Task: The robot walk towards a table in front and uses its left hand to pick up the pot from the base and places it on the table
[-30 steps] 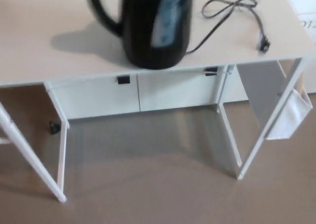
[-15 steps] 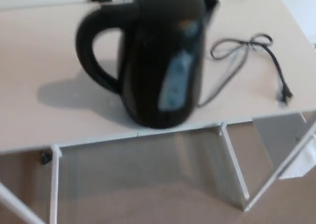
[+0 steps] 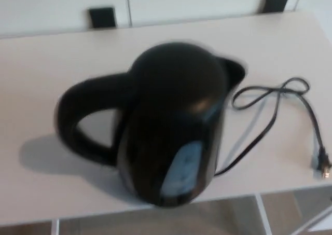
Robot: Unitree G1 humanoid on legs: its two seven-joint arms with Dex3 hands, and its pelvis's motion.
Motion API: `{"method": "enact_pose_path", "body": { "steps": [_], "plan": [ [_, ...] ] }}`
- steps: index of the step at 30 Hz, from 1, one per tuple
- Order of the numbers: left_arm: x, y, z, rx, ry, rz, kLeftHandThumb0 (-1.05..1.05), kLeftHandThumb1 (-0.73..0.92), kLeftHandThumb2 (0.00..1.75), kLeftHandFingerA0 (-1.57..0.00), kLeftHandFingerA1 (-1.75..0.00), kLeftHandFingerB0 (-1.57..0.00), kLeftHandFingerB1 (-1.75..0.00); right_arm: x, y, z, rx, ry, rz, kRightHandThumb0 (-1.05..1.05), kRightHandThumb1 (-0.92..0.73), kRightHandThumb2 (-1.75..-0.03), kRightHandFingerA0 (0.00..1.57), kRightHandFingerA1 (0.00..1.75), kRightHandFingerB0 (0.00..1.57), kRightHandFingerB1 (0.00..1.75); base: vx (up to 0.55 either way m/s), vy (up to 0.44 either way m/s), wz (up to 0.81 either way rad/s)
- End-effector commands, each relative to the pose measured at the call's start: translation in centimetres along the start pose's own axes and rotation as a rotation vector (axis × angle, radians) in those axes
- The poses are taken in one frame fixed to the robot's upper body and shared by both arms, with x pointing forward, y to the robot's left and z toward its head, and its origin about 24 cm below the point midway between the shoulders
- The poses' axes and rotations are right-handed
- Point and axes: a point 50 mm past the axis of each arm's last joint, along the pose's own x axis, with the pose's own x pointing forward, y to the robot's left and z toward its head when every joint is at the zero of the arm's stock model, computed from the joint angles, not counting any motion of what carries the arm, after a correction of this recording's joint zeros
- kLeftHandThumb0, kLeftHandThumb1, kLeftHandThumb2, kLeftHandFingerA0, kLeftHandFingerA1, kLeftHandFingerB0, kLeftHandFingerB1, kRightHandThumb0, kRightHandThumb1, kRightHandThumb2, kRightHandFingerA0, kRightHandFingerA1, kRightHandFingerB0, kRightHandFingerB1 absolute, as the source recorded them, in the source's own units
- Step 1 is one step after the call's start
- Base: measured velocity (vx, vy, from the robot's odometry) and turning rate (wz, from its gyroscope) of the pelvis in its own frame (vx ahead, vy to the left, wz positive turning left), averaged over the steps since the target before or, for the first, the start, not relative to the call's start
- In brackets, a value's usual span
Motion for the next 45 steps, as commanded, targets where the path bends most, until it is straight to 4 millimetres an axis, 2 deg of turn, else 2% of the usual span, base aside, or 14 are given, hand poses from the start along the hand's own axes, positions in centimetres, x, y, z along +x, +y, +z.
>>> {"method": "enact_pose_path", "body": {
  "steps": [1,20,21,24,25,26,27,28,29,35,36,37,38,45],
  "plan": [
    [-0.5,-0.3,-0.3,0.032,0.023,-0.087,-0.5,0.45,0.77,-0.7,-0.56,-0.5,-0.5,-0.3,-0.6,-0.2,-0.012,0.003,-0.031,-0.42,-0.52,-0.56,0.86,0.57,0.52,0.38,0.15,-0.292,0.11],
    [-3.1,-0.7,-1.2,-0.04,0.099,-0.293,-0.47,0.45,0.74,-0.63,-0.53,-0.46,-0.48,-1.1,-0.6,-1.6,0.024,0.052,-0.017,-0.45,-0.5,-0.55,0.83,0.58,0.49,0.4,-0.08,0.047,0.0],
    [-3.1,-0.7,-1.2,-0.041,0.101,-0.3,-0.39,0.55,0.57,-0.67,-0.42,-0.5,-0.37,-1.2,-0.6,-1.6,0.024,0.055,-0.015,-0.45,-0.51,-0.56,0.82,0.57,0.48,0.39,-0.22,0.023,-0.08],
    [-3.3,-0.8,-1.3,-0.037,0.101,-0.309,-0.47,0.44,0.73,-0.62,-0.53,-0.44,-0.47,-1.2,-0.6,-1.7,0.021,0.057,-0.013,-0.46,-0.52,-0.56,0.83,0.58,0.5,0.4,-0.2,-0.063,-0.05],
    [-3.3,-0.8,-1.3,-0.037,0.102,-0.31,-0.47,0.44,0.73,-0.62,-0.52,-0.45,-0.47,-1.1,-0.6,-1.6,0.023,0.057,-0.012,-0.51,-0.4,-0.8,0.78,0.68,0.42,0.53,-0.23,-0.125,-0.06],
    [-3.3,-0.8,-1.2,-0.037,0.103,-0.311,-0.47,0.44,0.73,-0.62,-0.52,-0.45,-0.47,-1.1,-0.6,-1.6,0.024,0.056,-0.012,-0.51,-0.4,-0.8,0.78,0.68,0.42,0.53,-0.23,-0.166,0.08],
    [-3.4,-0.9,-1.2,-0.034,0.099,-0.315,-0.41,0.52,0.56,-0.67,-0.42,-0.5,-0.37,-1.1,-0.6,-1.6,0.031,0.057,-0.013,-0.45,-0.5,-0.56,0.82,0.59,0.5,0.4,-0.25,-0.164,-0.09],
    [-3.5,-0.9,-1.2,-0.029,0.094,-0.321,-0.41,0.52,0.56,-0.67,-0.42,-0.5,-0.37,-1.1,-0.6,-1.6,0.043,0.059,-0.014,-0.45,-0.5,-0.56,0.82,0.59,0.5,0.4,-0.32,-0.288,0.31],
    [-3.6,-0.9,-1.2,-0.03,0.093,-0.32,-0.48,0.44,0.73,-0.61,-0.53,-0.46,-0.48,-1.0,-0.6,-1.5,0.042,0.058,-0.012,-0.45,-0.52,-0.56,0.8,0.59,0.49,0.39,-0.34,-0.237,-0.3],
    [-4.0,-0.7,-1.5,-0.002,0.086,-0.316,-0.5,0.45,0.75,-0.62,-0.53,-0.46,-0.48,-1.3,-0.6,-1.5,0.016,0.043,0.004,-0.46,-0.53,-0.56,0.82,0.58,0.48,0.4,-0.08,-0.079,-0.04],
    [-4.1,-0.7,-1.5,0.005,0.086,-0.314,-0.49,0.46,0.75,-0.62,-0.53,-0.46,-0.48,-1.3,-0.5,-1.5,0.014,0.043,0.005,-0.51,-0.41,-0.81,0.78,0.69,0.42,0.53,0.0,0.0,0.0],
    [-4.1,-0.7,-1.4,0.011,0.084,-0.311,-0.49,0.46,0.75,-0.62,-0.53,-0.46,-0.48,-1.3,-0.6,-1.5,0.011,0.044,0.003,-0.51,-0.41,-0.81,0.78,0.69,0.42,0.53,0.0,0.0,0.0],
    [-4.0,-0.7,-1.3,0.006,0.08,-0.305,-0.4,0.54,0.56,-0.7,-0.42,-0.51,-0.37,-1.3,-0.6,-1.5,0.013,0.044,0.003,-0.45,-0.55,-0.57,0.81,0.58,0.49,0.39,-0.04,0.121,-0.17],
    [-3.8,-0.5,-0.7,-0.018,0.029,-0.211,-0.37,0.58,0.58,-0.68,-0.42,-0.49,-0.36,-1.1,-0.5,-1.4,0.017,0.038,0.001,-0.46,-0.53,-0.57,0.83,0.58,0.49,0.4,-0.08,0.205,-0.03]
  ]
}}
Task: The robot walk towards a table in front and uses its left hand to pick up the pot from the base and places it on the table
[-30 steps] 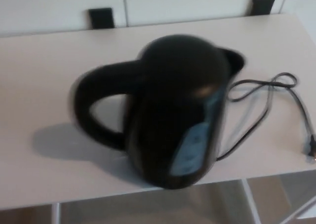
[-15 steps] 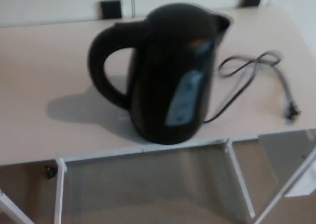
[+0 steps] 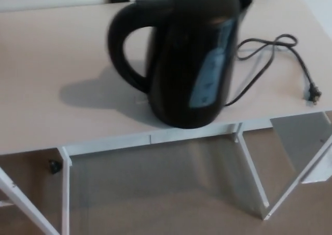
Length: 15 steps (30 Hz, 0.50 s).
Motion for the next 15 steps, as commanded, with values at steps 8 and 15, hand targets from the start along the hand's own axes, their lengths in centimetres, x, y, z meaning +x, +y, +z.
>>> {"method": "enact_pose_path", "body": {
  "steps": [8,15],
  "plan": [
    [-0.18,0.92,0.32,-0.048,-0.064,0.15,-0.46,0.47,0.75,-0.56,-0.52,-0.42,-0.46,0.02,-0.46,0.13,0.018,-0.001,-0.01,-0.45,-0.53,-0.57,0.82,0.59,0.49,0.39,0.04,0.0,0.07],
    [-0.16,1.01,0.51,-0.059,-0.075,0.168,-0.47,0.46,0.76,-0.56,-0.52,-0.43,-0.47,0.11,-0.41,0.24,0.003,-0.007,-0.007,-0.47,-0.53,-0.56,0.85,0.59,0.51,0.4,0.04,-0.001,0.03]
  ]
}}
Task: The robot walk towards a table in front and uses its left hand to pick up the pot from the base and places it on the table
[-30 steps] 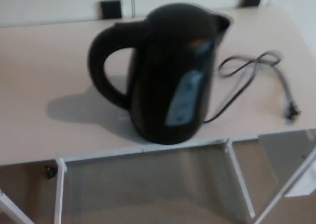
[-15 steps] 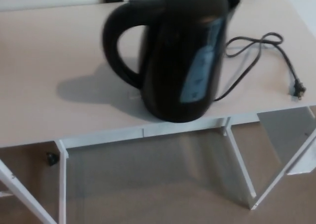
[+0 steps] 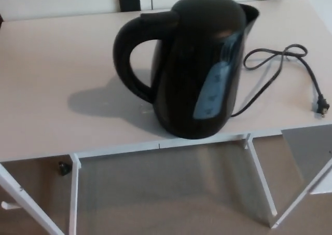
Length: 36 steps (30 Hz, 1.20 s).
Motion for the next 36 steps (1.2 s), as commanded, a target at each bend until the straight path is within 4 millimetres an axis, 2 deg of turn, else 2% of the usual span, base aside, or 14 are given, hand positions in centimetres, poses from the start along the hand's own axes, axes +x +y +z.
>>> {"method": "enact_pose_path", "body": {
  "steps": [1,2,5,6,7,16,17,18,19,27,29,33,34,36],
  "plan": [
    [-0.11,0.72,0.52,0.001,-0.024,0.049,-0.47,0.46,0.76,-0.56,-0.52,-0.43,-0.47,-0.05,-0.19,-0.06,0.007,0.001,-0.01,-0.47,-0.53,-0.56,0.85,0.59,0.51,0.4,0.01,0.136,-0.17],
    [-0.12,0.71,0.54,0.001,-0.025,0.049,-0.39,0.55,0.57,-0.65,-0.41,-0.49,-0.36,-0.06,-0.2,-0.04,0.007,-0.002,-0.008,-0.46,-0.53,-0.56,0.84,0.6,0.5,0.41,0.07,0.193,-0.19],
    [-0.03,0.72,0.77,0.004,-0.033,0.048,-0.46,0.46,0.75,-0.57,-0.52,-0.43,-0.47,0.08,-0.15,0.18,-0.001,-0.011,-0.009,-0.51,-0.41,-0.81,0.79,0.69,0.43,0.54,0.08,0.397,-0.52],
    [-0.01,0.73,0.79,0.007,-0.035,0.046,-0.46,0.46,0.75,-0.57,-0.52,-0.43,-0.47,0.08,-0.14,0.22,-0.002,-0.014,-0.01,-0.51,-0.41,-0.81,0.79,0.69,0.43,0.54,0.08,0.434,-0.05],
    [-0.01,0.73,0.78,0.008,-0.036,0.046,-0.47,0.46,0.75,-0.57,-0.52,-0.43,-0.47,0.1,-0.16,0.18,-0.004,-0.012,-0.01,-0.46,-0.54,-0.56,0.82,0.57,0.51,0.41,0.08,0.387,-0.08],
    [-0.12,0.72,0.74,0.004,-0.029,0.051,-0.46,0.45,0.75,-0.56,-0.52,-0.43,-0.46,0.09,-0.09,0.18,-0.023,-0.017,-0.009,-0.47,-0.53,-0.57,0.85,0.6,0.51,0.41,0.07,0.054,0.06],
    [-0.11,0.72,0.74,0.006,-0.03,0.051,-0.38,0.55,0.57,-0.65,-0.41,-0.49,-0.36,0.13,-0.08,0.24,-0.024,-0.016,-0.009,-0.51,-0.41,-0.82,0.79,0.69,0.43,0.54,0.0,0.0,0.0],
    [-0.11,0.72,0.73,0.006,-0.03,0.052,-0.38,0.55,0.57,-0.65,-0.41,-0.49,-0.36,0.15,-0.07,0.27,-0.024,-0.015,-0.009,-0.51,-0.41,-0.82,0.79,0.69,0.43,0.54,0.0,0.0,0.0],
    [-0.09,0.73,0.77,0.012,-0.031,0.053,-0.39,0.55,0.57,-0.65,-0.41,-0.49,-0.36,0.16,-0.06,0.3,-0.023,-0.018,-0.007,-0.47,-0.53,-0.56,0.85,0.59,0.5,0.4,0.0,0.0,0.0],
    [-0.09,0.79,0.68,0.004,-0.03,0.048,-0.46,0.45,0.75,-0.57,-0.52,-0.44,-0.47,0.28,0.0,0.36,-0.025,-0.013,-0.002,-0.48,-0.54,-0.57,0.85,0.6,0.5,0.41,0.0,-0.01,0.01],
    [-0.05,0.82,0.65,0.007,-0.026,0.047,-0.38,0.55,0.57,-0.64,-0.41,-0.5,-0.36,0.3,0.02,0.41,-0.029,-0.01,-0.006,-0.48,-0.55,-0.56,0.85,0.6,0.52,0.4,-0.04,-0.024,0.07],
    [0.08,0.81,0.8,0.012,-0.031,0.047,-0.38,0.55,0.57,-0.65,-0.41,-0.5,-0.36,0.52,-0.01,0.5,-0.035,-0.01,-0.006,-0.49,-0.55,-0.58,0.84,0.59,0.53,0.42,0.0,0.0,0.0],
    [0.06,0.77,0.8,0.019,-0.027,0.038,-0.47,0.46,0.75,-0.57,-0.52,-0.43,-0.46,0.49,-0.03,0.43,-0.023,-0.009,-0.005,-0.46,-0.55,-0.57,0.84,0.59,0.52,0.41,0.0,0.0,0.0],
    [0.02,0.71,0.77,0.031,-0.02,0.024,-0.47,0.46,0.75,-0.57,-0.52,-0.43,-0.46,0.44,-0.06,0.34,-0.007,-0.008,-0.004,-0.46,-0.55,-0.57,0.84,0.59,0.52,0.41,0.0,0.0,0.0]
  ]
}}
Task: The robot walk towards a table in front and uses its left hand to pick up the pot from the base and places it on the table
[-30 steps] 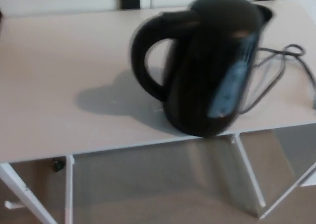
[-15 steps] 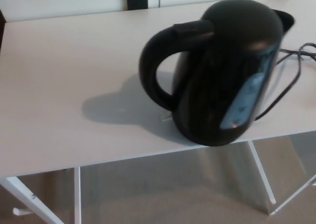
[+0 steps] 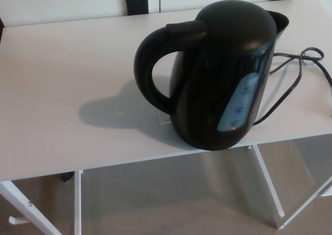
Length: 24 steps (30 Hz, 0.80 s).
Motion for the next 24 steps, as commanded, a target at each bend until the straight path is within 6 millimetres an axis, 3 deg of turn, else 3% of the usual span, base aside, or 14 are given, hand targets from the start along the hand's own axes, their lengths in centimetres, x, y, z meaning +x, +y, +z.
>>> {"method": "enact_pose_path", "body": {
  "steps": [1,3,5,6,7,9,10,11,12,15,17,19,20,24],
  "plan": [
    [-0.2,0.2,0.4,0.052,0.001,-0.046,-0.41,0.54,0.56,-0.62,-0.4,-0.46,-0.35,-0.1,-0.7,-0.1,0.009,0.006,-0.02,-0.47,-0.53,-0.57,0.85,0.59,0.51,0.41,0.0,0.0,0.0],
    [-1.3,-1.0,1.1,0.073,-0.035,-0.258,-0.45,0.52,0.56,-0.57,-0.39,-0.42,-0.34,-0.3,-0.7,-0.2,-0.002,0.007,-0.017,-0.46,-0.54,-0.57,0.84,0.6,0.51,0.41,0.0,0.0,0.0],
    [-3.4,-3.0,3.4,0.122,-0.141,-0.499,-0.43,0.52,0.56,-0.54,-0.37,-0.4,-0.33,-0.1,-0.6,0.0,-0.029,0.009,-0.01,-0.47,-0.56,-0.57,0.82,0.59,0.5,0.4,0.0,0.0,0.0],
    [-4.5,-3.8,4.5,0.151,-0.179,-0.582,-0.45,0.54,0.56,-0.48,-0.36,-0.35,-0.32,0.0,-0.5,0.1,-0.026,0.007,-0.009,-0.51,-0.43,-0.82,0.78,0.69,0.43,0.54,0.0,0.0,0.0],
    [-5.5,-4.6,5.5,0.18,-0.212,-0.658,-0.45,0.54,0.56,-0.48,-0.36,-0.35,-0.32,0.0,-0.5,0.1,-0.019,0.005,-0.007,-0.51,-0.43,-0.82,0.78,0.69,0.43,0.54,0.0,0.0,0.0],
    [-8.5,-6.3,9.5,0.206,-0.373,-0.869,-0.48,0.56,0.58,-0.42,-0.34,-0.28,-0.3,0.4,-0.3,0.4,-0.006,-0.004,-0.007,-0.51,-0.42,-0.82,0.77,0.7,0.44,0.54,0.0,0.0,0.0],
    [-9.9,-6.9,11.2,0.189,-0.449,-0.949,-0.48,0.57,0.57,-0.39,-0.34,-0.29,-0.3,0.4,-0.3,0.5,-0.006,-0.006,-0.007,-0.47,-0.54,-0.57,0.83,0.62,0.52,0.41,0.0,0.0,0.0],
    [-11.4,-7.5,12.9,0.166,-0.518,-1.03,-0.48,0.57,0.57,-0.39,-0.34,-0.29,-0.3,0.4,-0.2,0.6,-0.008,-0.008,-0.008,-0.47,-0.54,-0.57,0.83,0.62,0.52,0.41,0.0,0.0,0.0],
    [-14.3,-7.6,16.2,0.149,-0.696,-1.059,-0.52,0.56,0.57,-0.47,-0.36,-0.31,-0.31,0.5,-0.2,0.6,-0.002,0.002,-0.007,-0.48,-0.56,-0.57,0.85,0.61,0.53,0.41,0.0,0.0,0.0],
    [-17.3,-7.5,20.0,0.145,-0.973,-1.03,-0.44,0.6,0.58,-0.45,-0.37,-0.27,-0.31,0.6,-0.3,0.6,-0.02,0.007,-0.007,-0.48,-0.57,-0.57,0.85,0.59,0.51,0.4,0.0,0.0,0.0],
    [-18.1,-7.1,21.6,0.14,-1.099,-1.019,-0.42,0.62,0.59,-0.41,-0.37,-0.25,-0.31,0.6,-0.3,0.6,-0.031,0.011,-0.007,-0.47,-0.57,-0.57,0.85,0.57,0.51,0.39,0.0,0.0,0.0],
    [-18.4,-6.5,24.2,0.081,-1.214,-1.028,-0.51,0.5,0.7,-0.32,-0.44,-0.23,-0.4,0.7,-0.3,0.6,-0.031,0.012,-0.011,-0.45,-0.57,-0.57,0.84,0.55,0.49,0.39,0.0,0.0,0.0],
    [-18.9,-6.2,25.1,0.088,-1.253,-0.983,-0.45,0.56,0.57,-0.39,-0.37,-0.28,-0.32,0.7,-0.3,0.7,-0.043,0.009,-0.012,-0.44,-0.57,-0.57,0.83,0.54,0.5,0.38,0.0,0.0,0.0],
    [-19.7,-5.1,28.1,0.085,-1.396,-0.804,-0.42,0.51,0.55,-0.5,-0.41,-0.35,-0.34,0.7,-0.5,0.9,-0.069,-0.009,-0.012,-0.49,-0.55,-0.58,0.85,0.54,0.51,0.39,0.0,0.0,0.0]
  ]
}}
